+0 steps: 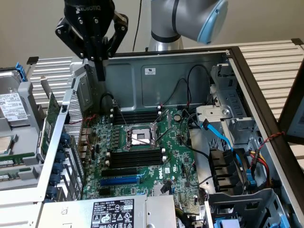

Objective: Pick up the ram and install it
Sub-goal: 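Reach for the ram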

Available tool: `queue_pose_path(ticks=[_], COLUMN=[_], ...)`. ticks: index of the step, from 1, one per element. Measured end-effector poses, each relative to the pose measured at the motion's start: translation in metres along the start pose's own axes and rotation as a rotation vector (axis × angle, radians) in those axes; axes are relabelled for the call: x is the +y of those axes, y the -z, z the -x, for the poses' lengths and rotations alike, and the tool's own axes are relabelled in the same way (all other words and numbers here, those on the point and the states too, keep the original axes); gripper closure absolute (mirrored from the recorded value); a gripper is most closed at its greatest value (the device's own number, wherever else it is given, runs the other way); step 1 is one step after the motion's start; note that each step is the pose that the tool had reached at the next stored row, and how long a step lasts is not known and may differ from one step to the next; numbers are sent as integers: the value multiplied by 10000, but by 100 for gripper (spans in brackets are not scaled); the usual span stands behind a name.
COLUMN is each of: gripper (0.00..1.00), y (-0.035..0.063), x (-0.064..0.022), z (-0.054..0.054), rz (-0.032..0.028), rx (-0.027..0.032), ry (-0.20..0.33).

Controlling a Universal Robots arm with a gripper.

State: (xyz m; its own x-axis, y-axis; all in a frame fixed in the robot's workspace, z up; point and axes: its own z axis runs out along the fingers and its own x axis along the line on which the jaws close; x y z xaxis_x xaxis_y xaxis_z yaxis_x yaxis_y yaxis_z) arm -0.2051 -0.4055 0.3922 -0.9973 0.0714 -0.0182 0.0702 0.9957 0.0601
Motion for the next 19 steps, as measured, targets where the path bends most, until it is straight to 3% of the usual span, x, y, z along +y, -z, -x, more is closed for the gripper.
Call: queue_pose_path(ticks=[19], gripper=[90], y=[19], x=[-104], z=[-860], rz=[2], rx=[0], ry=[0])
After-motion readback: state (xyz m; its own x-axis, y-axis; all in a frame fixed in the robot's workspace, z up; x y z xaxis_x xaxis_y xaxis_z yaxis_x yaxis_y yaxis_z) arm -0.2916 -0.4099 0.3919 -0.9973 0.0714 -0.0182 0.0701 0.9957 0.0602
